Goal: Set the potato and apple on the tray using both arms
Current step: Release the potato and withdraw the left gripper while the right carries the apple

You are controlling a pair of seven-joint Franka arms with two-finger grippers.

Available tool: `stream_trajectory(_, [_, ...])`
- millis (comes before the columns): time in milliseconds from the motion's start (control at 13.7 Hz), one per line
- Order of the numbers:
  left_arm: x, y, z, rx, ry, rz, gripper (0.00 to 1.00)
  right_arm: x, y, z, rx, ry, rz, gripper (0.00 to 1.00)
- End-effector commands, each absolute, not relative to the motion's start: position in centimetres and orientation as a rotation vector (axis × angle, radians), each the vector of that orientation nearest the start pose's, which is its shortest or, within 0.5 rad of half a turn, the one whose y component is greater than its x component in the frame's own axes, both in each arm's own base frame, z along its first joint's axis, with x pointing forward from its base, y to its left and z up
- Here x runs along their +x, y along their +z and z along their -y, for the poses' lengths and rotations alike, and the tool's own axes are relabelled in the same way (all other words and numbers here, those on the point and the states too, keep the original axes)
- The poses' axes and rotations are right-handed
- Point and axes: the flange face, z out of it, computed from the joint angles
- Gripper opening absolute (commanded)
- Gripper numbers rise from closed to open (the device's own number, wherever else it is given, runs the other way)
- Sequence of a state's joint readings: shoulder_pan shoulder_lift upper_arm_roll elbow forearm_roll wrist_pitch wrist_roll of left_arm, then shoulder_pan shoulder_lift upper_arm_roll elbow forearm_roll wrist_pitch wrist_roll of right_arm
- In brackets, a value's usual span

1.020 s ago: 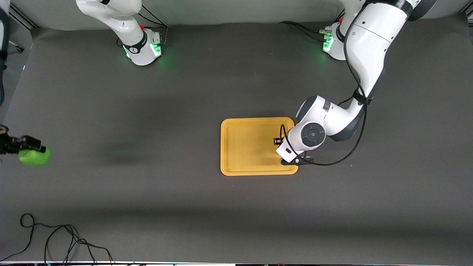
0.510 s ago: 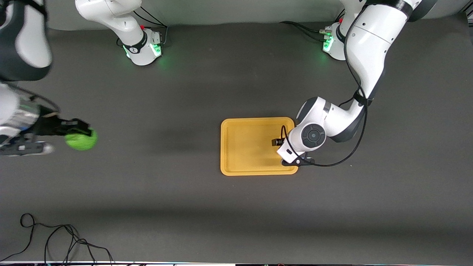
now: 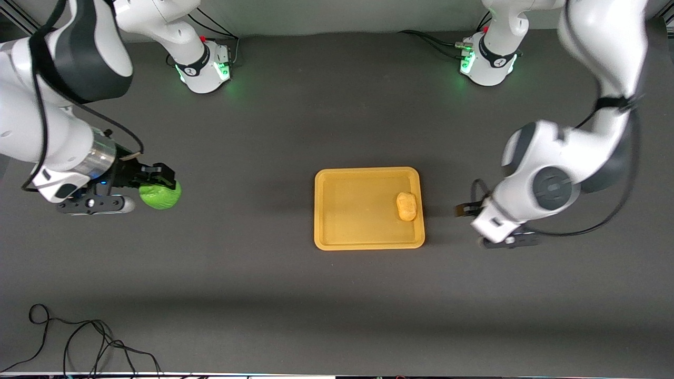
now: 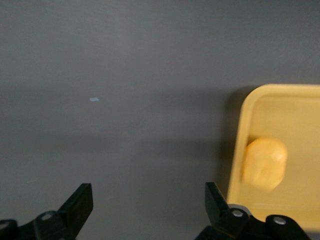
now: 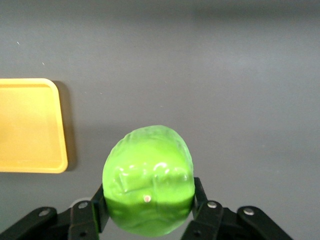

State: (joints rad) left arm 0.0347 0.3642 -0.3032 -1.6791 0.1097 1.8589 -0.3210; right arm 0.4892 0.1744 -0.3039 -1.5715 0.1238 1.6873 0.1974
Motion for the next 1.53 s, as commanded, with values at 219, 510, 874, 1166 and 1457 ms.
stream_trajectory(219, [59.0,47.8,6.4,-3.055,0.135,-0.171,1.00,59.0,52.1,-33.8,-3.118,-0.023,-0.249,0.29])
stream_trajectory(510, [56.9,50.1,-1.0,-3.079,0.137,-0.262,1.00,55.8,48.0,-48.8,-3.076,-0.060,-0.373,0.28])
stream_trajectory(874, [57.1,50.7,-2.6,-3.087,0.110,-0.211,1.00,51.6,40.4,-57.1,-3.050,-0.003,-0.342,0.28])
stream_trajectory(1166, [56.6,51.4,-3.1,-3.083,0.105,-0.190,1.00,51.8,30.3,-59.0,-3.095,-0.038,-0.317,0.28])
stream_trajectory(1457, [56.3,52.1,-3.1,-3.076,0.099,-0.200,1.00,52.4,23.6,-58.8,-3.116,-0.070,-0.318,0.28])
